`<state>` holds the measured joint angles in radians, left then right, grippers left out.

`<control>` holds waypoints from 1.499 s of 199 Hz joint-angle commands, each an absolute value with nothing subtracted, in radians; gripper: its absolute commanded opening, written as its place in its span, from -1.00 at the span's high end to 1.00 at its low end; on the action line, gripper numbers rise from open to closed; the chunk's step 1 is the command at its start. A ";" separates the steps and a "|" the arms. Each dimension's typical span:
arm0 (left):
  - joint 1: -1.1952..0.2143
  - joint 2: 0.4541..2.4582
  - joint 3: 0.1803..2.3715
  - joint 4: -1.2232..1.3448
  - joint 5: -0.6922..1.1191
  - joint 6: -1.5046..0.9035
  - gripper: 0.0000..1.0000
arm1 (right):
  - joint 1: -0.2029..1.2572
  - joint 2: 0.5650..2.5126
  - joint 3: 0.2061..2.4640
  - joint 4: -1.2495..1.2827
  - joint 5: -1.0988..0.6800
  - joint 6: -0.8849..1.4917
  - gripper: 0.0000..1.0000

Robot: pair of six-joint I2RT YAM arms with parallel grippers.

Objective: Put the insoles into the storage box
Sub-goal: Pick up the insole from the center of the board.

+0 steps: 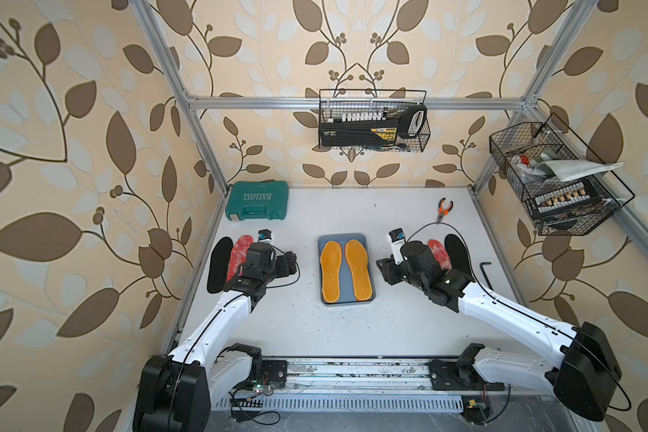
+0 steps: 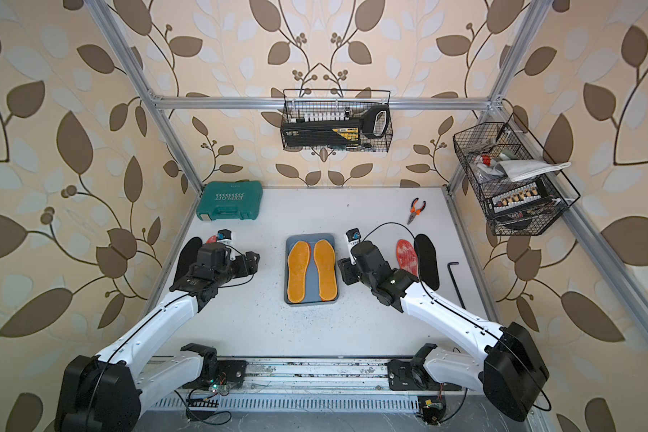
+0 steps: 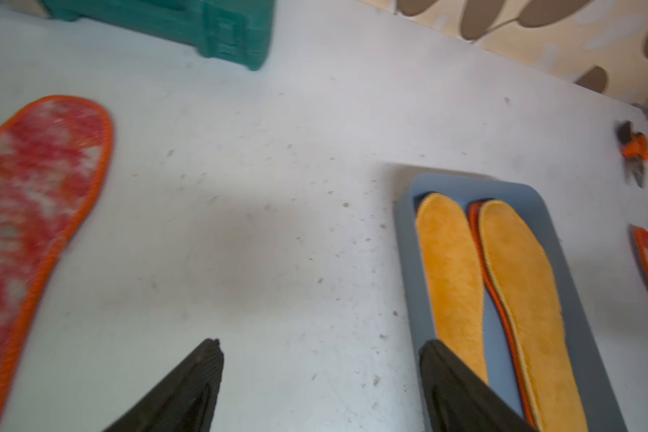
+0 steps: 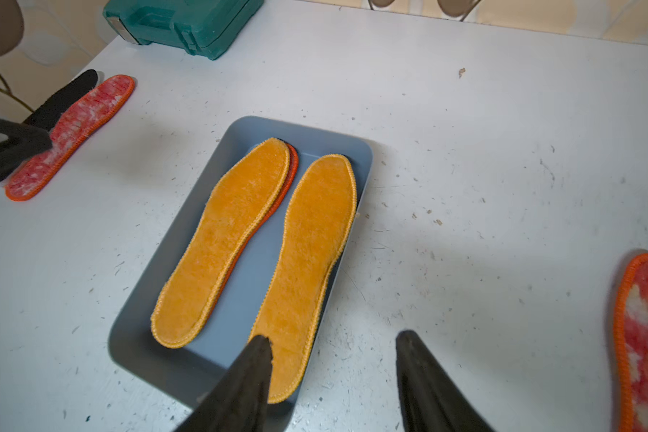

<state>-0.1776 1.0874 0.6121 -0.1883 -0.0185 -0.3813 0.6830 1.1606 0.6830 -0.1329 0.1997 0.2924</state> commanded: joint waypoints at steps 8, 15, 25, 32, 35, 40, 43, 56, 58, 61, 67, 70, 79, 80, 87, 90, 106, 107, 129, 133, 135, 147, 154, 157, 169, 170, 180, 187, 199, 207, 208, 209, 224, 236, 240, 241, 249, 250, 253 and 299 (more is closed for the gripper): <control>-0.100 1.232 0.764 -0.331 -0.098 -0.408 -0.76 | 0.704 1.201 0.584 0.053 0.235 0.269 -0.13; -0.063 1.261 0.779 -0.332 -0.085 -0.408 -0.76 | 0.704 1.207 0.600 0.037 0.239 0.273 -0.13; -0.003 1.297 0.788 -0.310 -0.054 -0.411 -0.76 | 0.725 1.208 0.608 0.038 0.249 0.267 -0.14; 0.043 1.321 0.796 -0.296 -0.021 -0.409 -0.76 | 0.734 1.205 0.606 0.046 0.257 0.268 -0.14; 0.063 1.331 0.801 -0.289 -0.009 -0.407 -0.76 | 0.736 1.202 0.603 0.049 0.257 0.266 -0.15; 0.091 1.350 0.812 -0.286 0.005 -0.403 -0.76 | 0.736 1.197 0.599 0.055 0.259 0.264 -0.15; 0.108 1.363 0.821 -0.286 0.008 -0.402 -0.76 | 0.738 1.193 0.596 0.056 0.260 0.264 -0.15; 0.173 1.422 0.865 -0.298 0.031 -0.391 -0.76 | 0.739 1.177 0.584 0.059 0.285 0.268 -0.16; 0.184 1.431 0.872 -0.300 0.037 -0.391 -0.75 | 0.738 1.173 0.582 0.059 0.289 0.269 -0.16; 0.197 1.450 0.882 -0.303 0.045 -0.390 -0.75 | 0.738 1.169 0.581 0.058 0.293 0.270 -0.17; 0.226 1.490 0.902 -0.309 0.064 -0.393 -0.74 | 0.739 1.158 0.578 0.057 0.301 0.273 -0.17; 0.239 1.506 0.912 -0.312 0.079 -0.394 -0.72 | 0.738 1.152 0.576 0.058 0.303 0.274 -0.17; 0.271 1.553 0.939 -0.316 0.131 -0.390 -0.66 | 0.739 1.133 0.566 0.066 0.307 0.276 -0.17; 0.274 1.559 0.942 -0.316 0.137 -0.390 -0.65 | 0.739 1.130 0.564 0.068 0.308 0.276 -0.18; 0.290 1.593 0.964 -0.324 0.161 -0.391 -0.64 | 0.739 1.113 0.554 0.078 0.309 0.278 -0.18; 0.294 1.609 0.974 -0.333 0.168 -0.391 -0.63 | 0.738 1.106 0.549 0.083 0.309 0.278 -0.18; 0.299 1.683 1.032 -0.377 0.184 -0.375 -0.57 | 0.738 1.069 0.526 0.104 0.318 0.277 -0.19; 0.299 1.685 1.035 -0.379 0.185 -0.374 -0.57 | 0.739 1.067 0.524 0.105 0.319 0.276 -0.19; 0.299 1.732 1.060 -0.388 0.248 -0.372 -0.46 | 0.739 1.023 0.494 0.127 0.339 0.276 -0.21; 0.299 1.734 1.056 -0.384 0.259 -0.375 -0.45 | 0.739 1.017 0.491 0.130 0.343 0.277 -0.21; 0.299 1.733 1.053 -0.380 0.263 -0.375 -0.45 | 0.739 1.015 0.489 0.131 0.346 0.276 -0.21; 0.294 1.735 1.034 -0.363 0.283 -0.383 -0.45 | 0.739 1.004 0.485 0.131 0.357 0.278 -0.21; 0.292 1.736 1.025 -0.359 0.292 -0.389 -0.46 | 0.739 0.998 0.484 0.131 0.361 0.279 -0.21; 0.292 1.736 1.022 -0.358 0.294 -0.392 -0.47 | 0.738 0.996 0.482 0.131 0.363 0.278 -0.21; 0.283 1.733 1.002 -0.347 0.314 -0.406 -0.47 | 0.739 0.985 0.479 0.130 0.368 0.281 -0.21; 0.283 1.733 0.999 -0.345 0.316 -0.408 -0.46 | 0.739 0.984 0.479 0.129 0.368 0.281 -0.21; 0.274 1.725 0.979 -0.332 0.340 -0.423 -0.47 | 0.739 0.971 0.476 0.134 0.364 0.282 -0.21; 0.265 1.717 0.963 -0.323 0.349 -0.438 -0.46 | 0.739 0.959 0.468 0.138 0.359 0.281 -0.21; 0.242 1.698 0.938 -0.303 0.368 -0.448 -0.46 | 0.739 0.939 0.454 0.153 0.364 0.279 -0.21; 0.229 1.683 0.924 -0.303 0.358 -0.466 -0.46 | 0.739 0.928 0.444 0.160 0.374 0.278 -0.22; 0.227 1.681 0.921 -0.302 0.356 -0.470 -0.46 | 0.739 0.926 0.443 0.161 0.374 0.278 -0.22; 0.226 1.678 0.919 -0.300 0.355 -0.474 -0.46 | 0.739 0.925 0.442 0.162 0.376 0.278 -0.22; 0.185 1.630 0.853 -0.227 0.380 -0.535 -0.46 | 0.739 0.908 0.431 0.169 0.383 0.276 -0.22; 0.134 1.584 0.787 -0.159 0.377 -0.604 -0.45 | 0.739 0.902 0.423 0.179 0.383 0.273 -0.23; 0.114 1.566 0.764 -0.134 0.371 -0.630 -0.45 | 0.739 0.903 0.423 0.179 0.383 0.274 -0.23; 0.108 1.562 0.759 -0.127 0.368 -0.636 -0.45 | 0.738 0.904 0.423 0.179 0.383 0.274 -0.23; 0.061 1.523 0.712 -0.082 0.338 -0.693 -0.46 | 0.738 0.910 0.425 0.179 0.383 0.271 -0.23; 0.054 1.519 0.705 -0.076 0.333 -0.699 -0.46 | 0.738 0.911 0.425 0.179 0.382 0.270 -0.23; 0.036 1.504 0.689 -0.059 0.319 -0.721 -0.46 | 0.738 0.913 0.426 0.182 0.382 0.271 -0.23; -0.162 1.332 0.606 -0.002 0.195 -0.870 -0.52 | 0.739 1.020 0.472 0.180 0.310 0.254 -0.26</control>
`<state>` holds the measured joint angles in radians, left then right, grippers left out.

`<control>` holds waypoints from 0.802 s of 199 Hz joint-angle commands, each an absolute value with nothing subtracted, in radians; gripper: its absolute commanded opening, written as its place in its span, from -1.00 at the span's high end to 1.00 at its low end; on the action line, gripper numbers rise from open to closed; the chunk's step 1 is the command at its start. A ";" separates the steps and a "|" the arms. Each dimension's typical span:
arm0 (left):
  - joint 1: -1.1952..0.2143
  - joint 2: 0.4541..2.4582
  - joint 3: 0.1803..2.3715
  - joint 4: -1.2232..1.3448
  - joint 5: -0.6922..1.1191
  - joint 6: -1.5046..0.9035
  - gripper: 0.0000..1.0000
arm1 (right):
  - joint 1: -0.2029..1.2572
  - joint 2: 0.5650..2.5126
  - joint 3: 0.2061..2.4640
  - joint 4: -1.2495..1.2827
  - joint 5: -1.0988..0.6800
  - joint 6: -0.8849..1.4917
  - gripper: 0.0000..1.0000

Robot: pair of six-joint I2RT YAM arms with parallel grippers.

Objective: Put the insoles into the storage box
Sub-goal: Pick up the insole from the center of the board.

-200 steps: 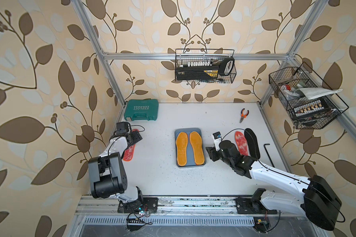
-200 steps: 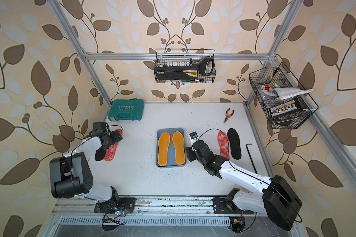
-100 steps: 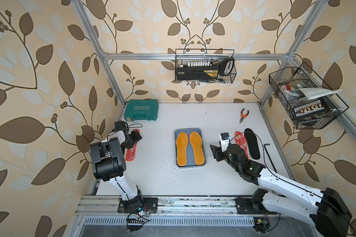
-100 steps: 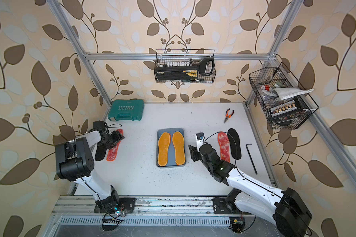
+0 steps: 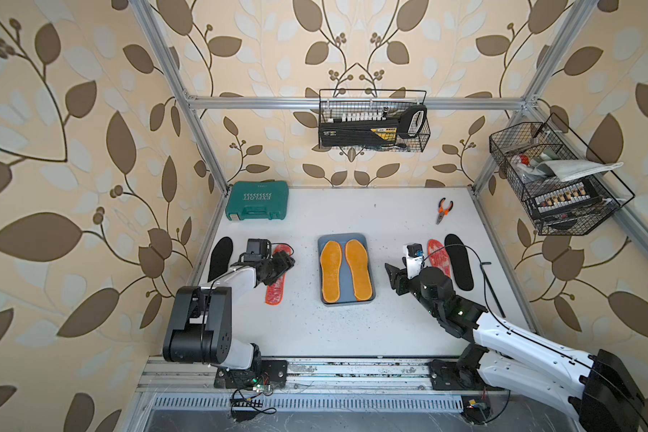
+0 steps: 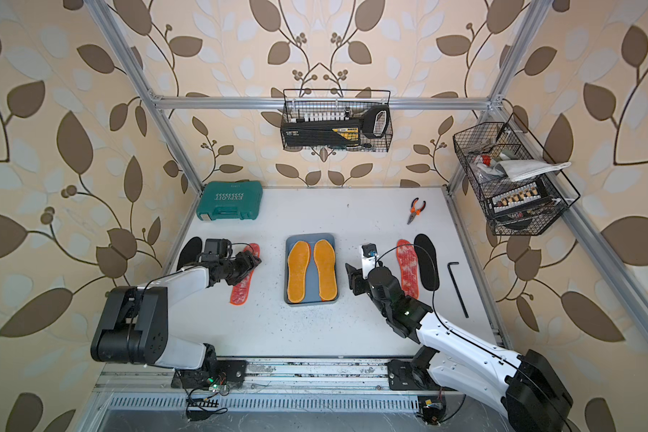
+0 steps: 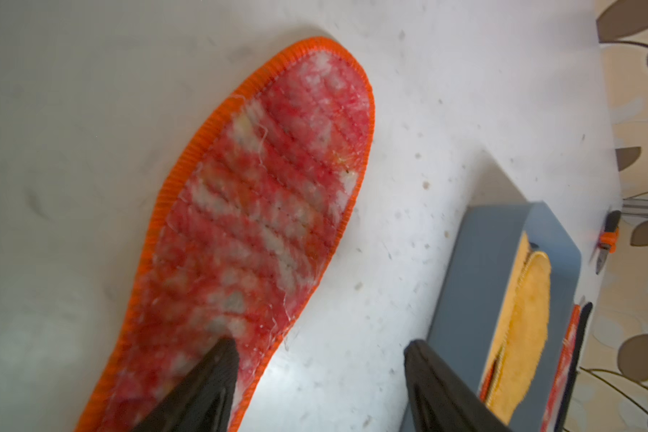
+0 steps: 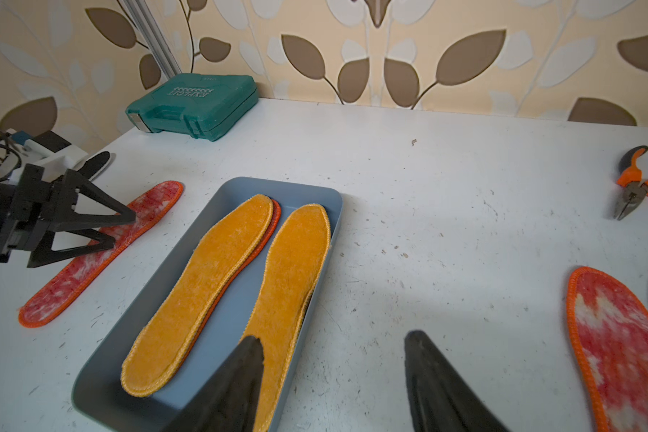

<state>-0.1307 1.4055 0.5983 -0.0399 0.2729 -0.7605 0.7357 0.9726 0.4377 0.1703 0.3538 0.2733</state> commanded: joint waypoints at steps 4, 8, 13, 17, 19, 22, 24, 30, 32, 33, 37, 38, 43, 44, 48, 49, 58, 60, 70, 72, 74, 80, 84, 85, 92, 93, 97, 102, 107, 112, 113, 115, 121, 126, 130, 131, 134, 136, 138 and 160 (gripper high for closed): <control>-0.163 1.321 0.610 -0.012 0.196 -0.868 -0.52 | 0.739 1.031 0.477 0.180 0.300 0.253 -0.25; -0.163 1.309 0.616 -0.023 0.195 -0.865 -0.54 | 0.739 1.040 0.482 0.178 0.292 0.251 -0.25; -0.163 1.292 0.625 -0.042 0.192 -0.859 -0.55 | 0.739 1.051 0.488 0.177 0.282 0.249 -0.25; -0.163 1.279 0.633 -0.057 0.191 -0.851 -0.55 | 0.739 1.058 0.492 0.175 0.276 0.248 -0.25; -0.163 1.273 0.637 -0.062 0.191 -0.847 -0.56 | 0.738 1.063 0.493 0.174 0.273 0.248 -0.25; -0.163 1.262 0.641 -0.069 0.196 -0.838 -0.56 | 0.738 1.067 0.497 0.172 0.269 0.247 -0.25; -0.163 1.255 0.644 -0.072 0.198 -0.834 -0.56 | 0.739 1.071 0.499 0.171 0.267 0.248 -0.25; -0.163 1.234 0.655 -0.090 0.205 -0.815 -0.58 | 0.739 1.079 0.501 0.172 0.258 0.246 -0.26; -0.163 1.229 0.660 -0.098 0.205 -0.811 -0.58 | 0.739 1.081 0.503 0.172 0.255 0.246 -0.26; -0.163 1.226 0.662 -0.101 0.206 -0.807 -0.59 | 0.739 1.082 0.502 0.172 0.253 0.246 -0.26; -0.163 1.214 0.672 -0.117 0.207 -0.795 -0.59 | 0.739 1.086 0.503 0.173 0.248 0.245 -0.26; -0.163 1.212 0.675 -0.122 0.207 -0.791 -0.60 | 0.738 1.087 0.504 0.173 0.246 0.245 -0.26; -0.163 1.200 0.687 -0.145 0.204 -0.768 -0.60 | 0.738 1.091 0.505 0.175 0.238 0.244 -0.26; -0.163 1.198 0.690 -0.150 0.203 -0.763 -0.60 | 0.739 1.092 0.506 0.176 0.236 0.243 -0.26; -0.163 1.190 0.701 -0.171 0.194 -0.741 -0.61 | 0.739 1.093 0.505 0.178 0.229 0.242 -0.26; -0.163 1.189 0.703 -0.176 0.191 -0.734 -0.61 | 0.739 1.094 0.505 0.178 0.226 0.241 -0.26; -0.160 1.176 0.720 -0.227 0.154 -0.693 -0.64 | 0.738 1.101 0.508 0.180 0.209 0.239 -0.26; -0.158 1.174 0.722 -0.234 0.149 -0.686 -0.65 | 0.739 1.102 0.510 0.180 0.206 0.240 -0.26; -0.137 1.170 0.725 -0.258 0.146 -0.648 -0.66 | 0.738 1.108 0.512 0.181 0.193 0.242 -0.26; -0.129 1.172 0.723 -0.261 0.150 -0.644 -0.66 | 0.739 1.109 0.514 0.179 0.190 0.242 -0.26; -0.123 1.173 0.723 -0.265 0.154 -0.640 -0.66 | 0.738 1.110 0.513 0.181 0.188 0.242 -0.26; -0.098 1.179 0.718 -0.268 0.173 -0.633 -0.66 | 0.739 1.108 0.513 0.182 0.181 0.243 -0.26; -0.080 1.186 0.714 -0.268 0.189 -0.628 -0.66 | 0.739 1.109 0.512 0.185 0.177 0.245 -0.26; -0.076 1.187 0.713 -0.267 0.194 -0.627 -0.66 | 0.739 1.108 0.511 0.187 0.176 0.244 -0.26; -0.046 1.201 0.702 -0.262 0.223 -0.626 -0.66 | 0.739 1.105 0.507 0.195 0.166 0.245 -0.26; -0.042 1.204 0.701 -0.260 0.228 -0.627 -0.66 | 0.739 1.104 0.505 0.196 0.164 0.245 -0.26; -0.026 1.212 0.692 -0.250 0.245 -0.629 -0.66 | 0.739 1.100 0.502 0.202 0.155 0.244 -0.26; -0.006 1.222 0.676 -0.230 0.272 -0.634 -0.66 | 0.739 1.095 0.497 0.211 0.144 0.243 -0.26; 0.012 1.232 0.662 -0.209 0.300 -0.636 -0.66 | 0.740 1.089 0.491 0.222 0.129 0.238 -0.26; 0.030 1.243 0.650 -0.191 0.325 -0.638 -0.66 | 0.740 1.084 0.486 0.232 0.116 0.236 -0.27; 0.033 1.246 0.649 -0.188 0.330 -0.638 -0.66 | 0.741 1.084 0.484 0.233 0.113 0.235 -0.27; 0.039 1.250 0.645 -0.183 0.338 -0.637 -0.66 | 0.740 1.081 0.482 0.236 0.110 0.234 -0.27; 0.053 1.264 0.639 -0.174 0.351 -0.634 -0.66 | 0.741 1.076 0.478 0.241 0.102 0.232 -0.27; 0.060 1.274 0.635 -0.172 0.353 -0.630 -0.65 | 0.740 1.074 0.477 0.244 0.099 0.232 -0.28; 0.063 1.281 0.634 -0.171 0.352 -0.625 -0.65 | 0.740 1.073 0.477 0.243 0.100 0.232 -0.28; 0.064 1.283 0.634 -0.170 0.352 -0.625 -0.65 | 0.740 1.073 0.477 0.243 0.100 0.231 -0.28; 0.064 1.288 0.631 -0.168 0.351 -0.619 -0.64 | 0.741 1.072 0.477 0.242 0.102 0.232 -0.28; 0.064 1.292 0.631 -0.167 0.350 -0.618 -0.65 | 0.741 1.072 0.477 0.241 0.104 0.232 -0.28; 0.064 1.296 0.631 -0.166 0.350 -0.615 -0.64 | 0.740 1.072 0.476 0.241 0.105 0.232 -0.28; 0.064 1.341 0.634 -0.168 0.359 -0.591 -0.57 | 0.741 1.078 0.480 0.240 0.106 0.233 -0.28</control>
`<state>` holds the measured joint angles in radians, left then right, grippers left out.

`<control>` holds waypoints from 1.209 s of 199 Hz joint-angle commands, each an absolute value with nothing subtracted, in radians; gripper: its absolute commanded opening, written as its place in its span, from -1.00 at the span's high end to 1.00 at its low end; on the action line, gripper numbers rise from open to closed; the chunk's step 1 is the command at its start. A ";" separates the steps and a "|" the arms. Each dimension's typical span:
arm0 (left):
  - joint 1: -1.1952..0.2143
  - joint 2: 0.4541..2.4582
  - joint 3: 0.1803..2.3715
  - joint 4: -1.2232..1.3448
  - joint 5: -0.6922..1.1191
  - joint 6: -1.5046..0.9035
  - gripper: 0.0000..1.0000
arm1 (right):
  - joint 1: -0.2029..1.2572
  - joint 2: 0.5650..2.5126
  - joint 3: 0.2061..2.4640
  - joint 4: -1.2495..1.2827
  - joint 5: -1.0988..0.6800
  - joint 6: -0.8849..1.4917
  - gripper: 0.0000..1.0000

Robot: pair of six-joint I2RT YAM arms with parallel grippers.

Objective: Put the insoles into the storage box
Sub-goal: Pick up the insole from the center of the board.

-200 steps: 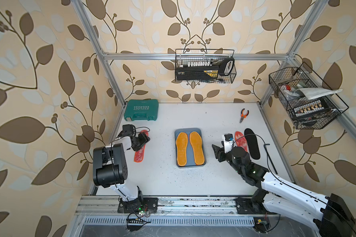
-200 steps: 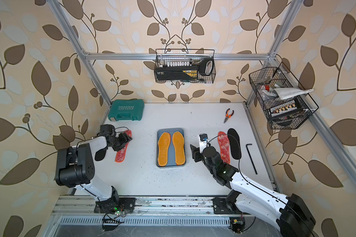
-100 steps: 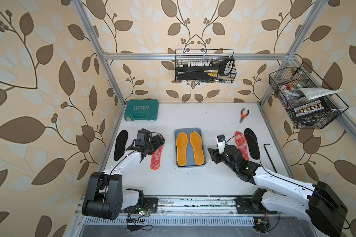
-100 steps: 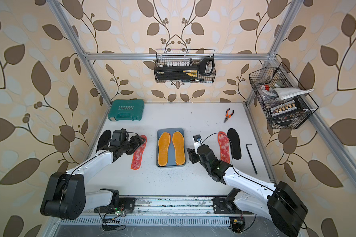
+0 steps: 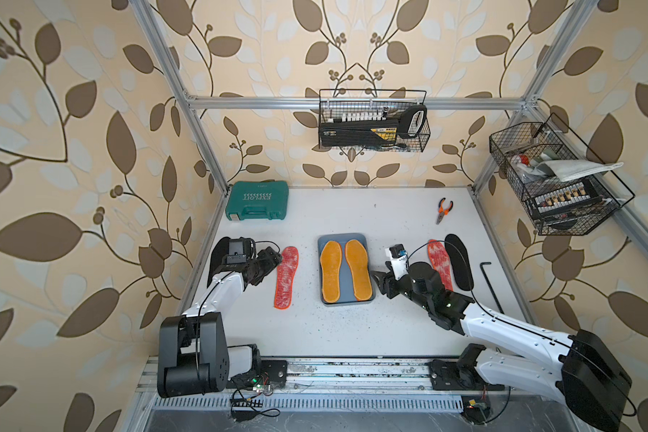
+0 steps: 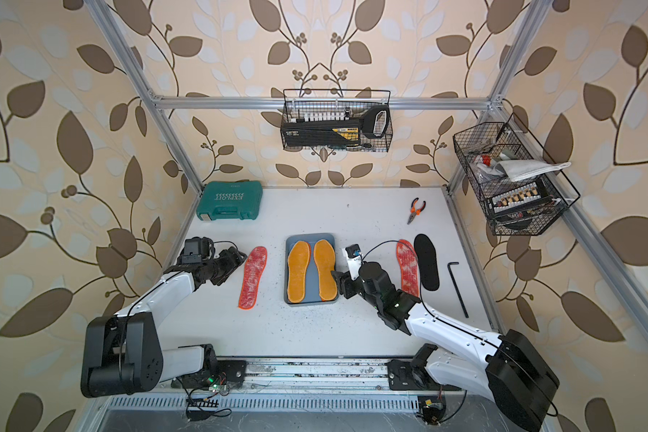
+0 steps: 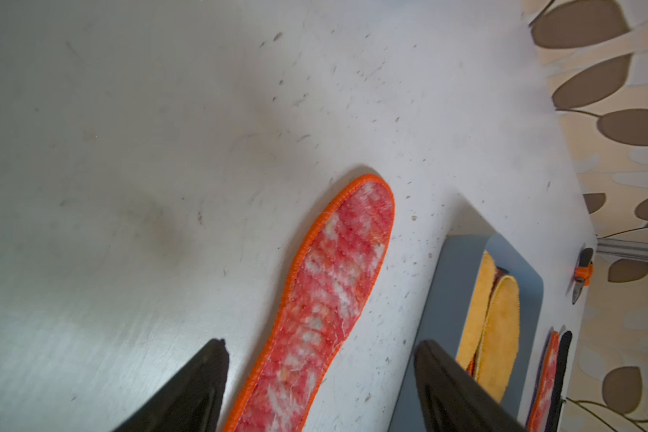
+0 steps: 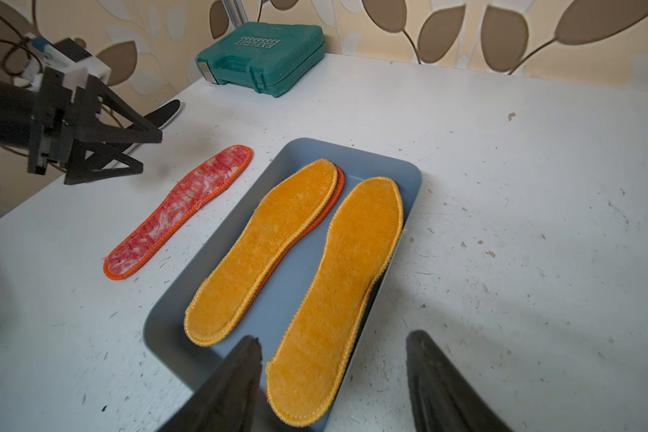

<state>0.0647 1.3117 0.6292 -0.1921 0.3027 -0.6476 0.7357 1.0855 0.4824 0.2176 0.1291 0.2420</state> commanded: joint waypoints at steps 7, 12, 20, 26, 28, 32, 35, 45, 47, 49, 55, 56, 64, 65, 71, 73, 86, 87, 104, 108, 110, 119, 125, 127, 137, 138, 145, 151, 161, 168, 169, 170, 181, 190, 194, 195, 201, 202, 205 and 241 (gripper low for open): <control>0.064 1.356 0.632 -0.166 0.363 -0.584 -0.55 | 0.740 1.081 0.481 0.242 0.102 0.233 -0.28; 0.063 1.364 0.631 -0.166 0.366 -0.579 -0.54 | 0.740 1.084 0.482 0.244 0.099 0.233 -0.28; 0.063 1.379 0.630 -0.164 0.372 -0.568 -0.53 | 0.740 1.088 0.484 0.242 0.092 0.234 -0.28; 0.061 1.390 0.632 -0.166 0.376 -0.556 -0.51 | 0.741 1.092 0.484 0.248 0.086 0.234 -0.28; 0.060 1.393 0.633 -0.169 0.375 -0.554 -0.51 | 0.740 1.093 0.485 0.247 0.084 0.234 -0.28; 0.057 1.398 0.635 -0.175 0.367 -0.551 -0.51 | 0.740 1.096 0.485 0.247 0.081 0.232 -0.28; 0.054 1.403 0.636 -0.179 0.361 -0.548 -0.51 | 0.740 1.096 0.485 0.249 0.079 0.233 -0.28; 0.042 1.417 0.639 -0.191 0.341 -0.536 -0.51 | 0.740 1.103 0.488 0.248 0.073 0.233 -0.28; 0.039 1.420 0.640 -0.193 0.335 -0.534 -0.51 | 0.741 1.104 0.488 0.249 0.072 0.233 -0.28; 0.036 1.423 0.642 -0.196 0.330 -0.532 -0.51 | 0.741 1.104 0.489 0.249 0.070 0.233 -0.28; 0.028 1.433 0.647 -0.205 0.314 -0.530 -0.50 | 0.740 1.109 0.492 0.249 0.065 0.233 -0.29; 0.026 1.434 0.648 -0.206 0.312 -0.530 -0.50 | 0.740 1.110 0.493 0.249 0.064 0.232 -0.29; 0.015 1.457 0.657 -0.214 0.300 -0.525 -0.49 | 0.740 1.117 0.499 0.249 0.055 0.232 -0.29; 0.014 1.463 0.657 -0.214 0.300 -0.525 -0.49 | 0.740 1.118 0.500 0.248 0.054 0.233 -0.29; 0.005 1.477 0.664 -0.218 0.296 -0.525 -0.46 | 0.740 1.127 0.511 0.238 0.046 0.234 -0.29; 0.003 1.480 0.666 -0.219 0.294 -0.525 -0.44 | 0.740 1.130 0.517 0.234 0.043 0.238 -0.29; -0.008 1.500 0.681 -0.226 0.282 -0.525 -0.34 | 0.742 1.159 0.573 0.193 -0.001 0.259 -0.29; -0.009 1.502 0.681 -0.226 0.281 -0.525 -0.32 | 0.742 1.162 0.579 0.188 -0.006 0.261 -0.29; -0.015 1.523 0.693 -0.230 0.272 -0.524 0.03 | 0.756 1.229 0.678 0.128 -0.063 0.313 -0.29; -0.014 1.527 0.695 -0.231 0.268 -0.525 0.16 | 0.759 1.248 0.699 0.121 -0.073 0.331 -0.29; -0.014 1.529 0.696 -0.232 0.266 -0.527 0.23 | 0.762 1.259 0.710 0.120 -0.077 0.342 -0.29; -0.014 1.534 0.699 -0.241 0.250 -0.530 0.49 | 0.775 1.309 0.749 0.123 -0.100 0.385 -0.29; -0.014 1.534 0.702 -0.246 0.240 -0.531 0.57 | 0.786 1.345 0.775 0.127 -0.111 0.413 -0.29; -0.014 1.534 0.701 -0.247 0.236 -0.532 0.61 | 0.790 1.359 0.783 0.129 -0.113 0.421 -0.29; -0.015 1.529 0.701 -0.252 0.220 -0.537 0.76 | 0.816 1.427 0.830 0.131 -0.121 0.456 -0.28; -0.014 1.528 0.702 -0.254 0.218 -0.536 0.78 | 0.819 1.436 0.835 0.132 -0.122 0.459 -0.28; -0.014 1.524 0.702 -0.259 0.204 -0.538 0.87 | 0.839 1.483 0.871 0.130 -0.133 0.471 -0.27; -0.014 1.518 0.700 -0.261 0.195 -0.538 0.94 | 0.855 1.528 0.904 0.123 -0.143 0.479 -0.26; -0.014 1.510 0.701 -0.266 0.181 -0.535 1.00 | 0.878 1.592 0.959 0.104 -0.155 0.495 -0.26; -0.014 1.503 0.701 -0.272 0.174 -0.534 1.00 | 0.889 1.635 0.993 0.091 -0.167 0.505 -0.25; -0.014 1.502 0.701 -0.272 0.173 -0.532 1.00 | 0.890 1.640 0.996 0.089 -0.168 0.507 -0.25; -0.014 1.501 0.701 -0.272 0.172 -0.532 1.00 | 0.891 1.647 1.002 0.088 -0.170 0.508 -0.25; -0.012 1.483 0.697 -0.274 0.170 -0.531 1.00 | 0.903 1.697 1.045 0.072 -0.190 0.520 -0.23; -0.007 1.460 0.685 -0.266 0.179 -0.528 1.00 | 0.908 1.726 1.071 0.060 -0.199 0.526 -0.23; -0.004 1.449 0.679 -0.262 0.184 -0.528 1.00 | 0.910 1.739 1.083 0.053 -0.204 0.528 -0.23; -0.002 1.449 0.678 -0.261 0.185 -0.526 1.00 | 0.910 1.742 1.085 0.051 -0.207 0.529 -0.23; 0.005 1.411 0.667 -0.256 0.199 -0.524 1.00 | 0.911 1.760 1.106 0.035 -0.220 0.532 -0.23; 0.006 1.406 0.665 -0.255 0.202 -0.523 1.00 | 0.911 1.763 1.110 0.033 -0.223 0.532 -0.23; 0.011 1.394 0.660 -0.254 0.210 -0.524 1.00 | 0.911 1.770 1.120 0.023 -0.232 0.533 -0.23; 0.102 1.229 0.582 -0.189 0.348 -0.562 1.00 | 0.914 1.865 1.259 -0.089 -0.337 0.557 -0.20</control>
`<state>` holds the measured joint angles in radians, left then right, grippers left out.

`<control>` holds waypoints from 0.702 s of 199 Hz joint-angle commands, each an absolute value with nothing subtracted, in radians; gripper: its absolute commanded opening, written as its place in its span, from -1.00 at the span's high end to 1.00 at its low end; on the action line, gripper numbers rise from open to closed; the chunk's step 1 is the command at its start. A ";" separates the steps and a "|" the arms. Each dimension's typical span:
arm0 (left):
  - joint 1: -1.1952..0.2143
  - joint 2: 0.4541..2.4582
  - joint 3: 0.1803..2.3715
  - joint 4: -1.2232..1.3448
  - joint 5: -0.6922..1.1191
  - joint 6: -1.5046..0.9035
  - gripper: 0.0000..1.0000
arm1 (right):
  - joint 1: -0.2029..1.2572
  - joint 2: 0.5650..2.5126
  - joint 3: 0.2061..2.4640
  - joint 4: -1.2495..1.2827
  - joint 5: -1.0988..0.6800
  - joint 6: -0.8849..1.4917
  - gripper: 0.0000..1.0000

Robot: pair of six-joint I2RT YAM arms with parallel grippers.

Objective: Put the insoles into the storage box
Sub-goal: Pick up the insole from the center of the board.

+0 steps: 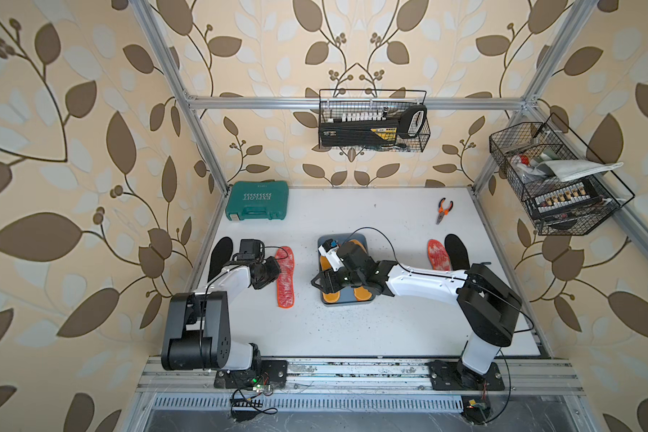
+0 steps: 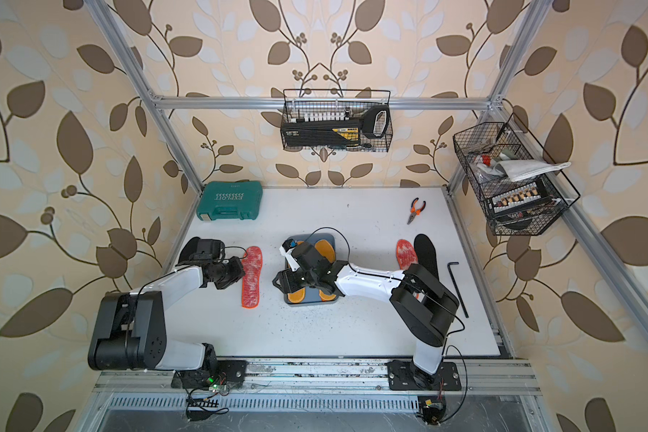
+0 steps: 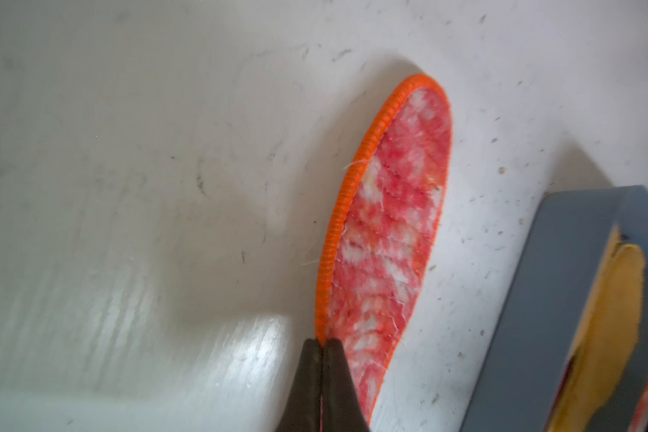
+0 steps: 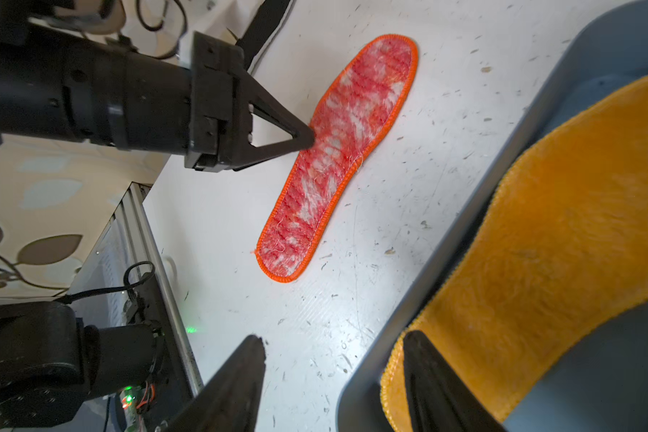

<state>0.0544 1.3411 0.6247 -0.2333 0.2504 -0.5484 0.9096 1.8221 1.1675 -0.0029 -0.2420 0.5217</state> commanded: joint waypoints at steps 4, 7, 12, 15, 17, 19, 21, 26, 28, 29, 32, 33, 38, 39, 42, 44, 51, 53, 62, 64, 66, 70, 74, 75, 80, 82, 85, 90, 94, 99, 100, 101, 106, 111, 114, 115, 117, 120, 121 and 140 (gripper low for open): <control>0.106 1.211 0.575 -0.181 0.361 -0.571 1.00 | 0.915 1.874 1.270 -0.095 -0.345 0.563 -0.19; 0.109 1.199 0.572 -0.175 0.369 -0.577 1.00 | 0.914 1.879 1.278 -0.099 -0.350 0.568 -0.19; 0.110 1.180 0.567 -0.171 0.382 -0.585 1.00 | 0.914 1.888 1.291 -0.103 -0.356 0.576 -0.18; 0.113 1.169 0.566 -0.171 0.389 -0.590 1.00 | 0.914 1.893 1.299 -0.106 -0.361 0.580 -0.18; 0.113 1.162 0.566 -0.172 0.395 -0.592 1.00 | 0.915 1.896 1.304 -0.107 -0.363 0.582 -0.18; 0.113 1.156 0.567 -0.173 0.398 -0.594 1.00 | 0.915 1.900 1.309 -0.108 -0.366 0.585 -0.17; 0.113 1.150 0.569 -0.175 0.402 -0.596 1.00 | 0.915 1.904 1.314 -0.109 -0.368 0.587 -0.17; 0.116 1.135 0.572 -0.182 0.409 -0.600 1.00 | 0.913 1.913 1.328 -0.112 -0.377 0.594 -0.17; 0.117 1.131 0.573 -0.186 0.412 -0.602 1.00 | 0.914 1.918 1.334 -0.114 -0.379 0.597 -0.16; 0.117 1.128 0.573 -0.187 0.413 -0.602 1.00 | 0.914 1.920 1.336 -0.114 -0.381 0.598 -0.17; 0.118 1.120 0.576 -0.192 0.418 -0.603 1.00 | 0.913 1.927 1.346 -0.115 -0.388 0.605 -0.16; 0.118 1.118 0.577 -0.194 0.419 -0.602 1.00 | 0.913 1.929 1.348 -0.116 -0.389 0.607 -0.16; 0.121 1.105 0.579 -0.201 0.428 -0.604 1.00 | 0.913 1.943 1.365 -0.118 -0.400 0.620 -0.16; 0.121 1.103 0.579 -0.202 0.429 -0.604 1.00 | 0.913 1.946 1.366 -0.119 -0.403 0.623 -0.16; 0.121 1.095 0.580 -0.206 0.434 -0.605 1.00 | 0.911 1.955 1.377 -0.121 -0.411 0.631 -0.16; 0.122 1.091 0.580 -0.208 0.438 -0.605 1.00 | 0.911 1.961 1.384 -0.121 -0.417 0.637 -0.16; 0.128 1.073 0.578 -0.212 0.455 -0.609 1.00 | 0.909 1.984 1.409 -0.123 -0.445 0.658 -0.16; 0.129 1.069 0.577 -0.211 0.461 -0.608 1.00 | 0.908 1.989 1.416 -0.122 -0.453 0.665 -0.15; 0.135 1.048 0.574 -0.210 0.487 -0.611 1.00 | 0.904 2.019 1.445 -0.120 -0.496 0.694 -0.13; 0.137 1.044 0.573 -0.209 0.493 -0.612 1.00 | 0.904 2.022 1.447 -0.117 -0.501 0.698 -0.13; 0.137 1.040 0.572 -0.208 0.499 -0.611 1.00 | 0.904 2.026 1.452 -0.113 -0.509 0.705 -0.13; 0.139 1.034 0.572 -0.207 0.510 -0.611 1.00 | 0.903 2.036 1.459 -0.101 -0.527 0.721 -0.13; 0.140 1.028 0.572 -0.206 0.520 -0.613 1.00 | 0.900 2.044 1.463 -0.084 -0.547 0.737 -0.12; 0.140 1.026 0.572 -0.206 0.522 -0.613 1.00 | 0.899 2.046 1.463 -0.078 -0.552 0.741 -0.12; 0.141 1.022 0.570 -0.201 0.540 -0.614 1.00 | 0.896 2.053 1.463 -0.052 -0.571 0.764 -0.12; 0.142 1.021 0.568 -0.200 0.547 -0.612 1.00 | 0.895 2.055 1.461 -0.043 -0.576 0.772 -0.12; 0.142 1.019 0.568 -0.199 0.558 -0.612 1.00 | 0.893 2.058 1.460 -0.026 -0.585 0.785 -0.12; 0.142 1.017 0.570 -0.196 0.571 -0.613 1.00 | 0.891 2.063 1.456 -0.004 -0.595 0.802 -0.12; 0.142 1.017 0.569 -0.196 0.578 -0.615 1.00 | 0.887 2.064 1.453 0.011 -0.602 0.814 -0.12; 0.144 1.017 0.569 -0.194 0.585 -0.615 1.00 | 0.884 2.067 1.451 0.029 -0.609 0.825 -0.11; 0.144 1.017 0.568 -0.194 0.586 -0.614 1.00 | 0.883 2.067 1.450 0.032 -0.611 0.827 -0.11; 0.143 1.018 0.567 -0.193 0.588 -0.614 1.00 | 0.883 2.067 1.450 0.035 -0.611 0.828 -0.11; 0.144 1.018 0.564 -0.188 0.593 -0.614 1.00 | 0.879 2.069 1.447 0.047 -0.616 0.835 -0.11; 0.144 1.020 0.562 -0.182 0.600 -0.615 1.00 | 0.875 2.071 1.444 0.058 -0.617 0.836 -0.11; 0.145 1.021 0.560 -0.178 0.607 -0.616 1.00 | 0.872 2.072 1.444 0.062 -0.617 0.837 -0.11; 0.145 1.021 0.560 -0.177 0.609 -0.616 1.00 | 0.872 2.072 1.443 0.063 -0.617 0.837 -0.11; 0.144 1.022 0.558 -0.174 0.615 -0.617 1.00 | 0.870 2.072 1.442 0.066 -0.619 0.837 -0.11; 0.145 1.023 0.557 -0.170 0.624 -0.617 1.00 | 0.867 2.075 1.441 0.070 -0.621 0.840 -0.11; 0.145 1.024 0.557 -0.168 0.626 -0.617 1.00 | 0.866 2.075 1.440 0.071 -0.621 0.840 -0.11; 0.146 1.035 0.551 -0.141 0.676 -0.623 1.00 | 0.840 2.077 1.408 0.151 -0.653 0.891 -0.10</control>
<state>0.1322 1.0313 0.5602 -0.1970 0.5705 -0.6132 0.8692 2.0644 1.4338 0.0231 -0.5835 0.8104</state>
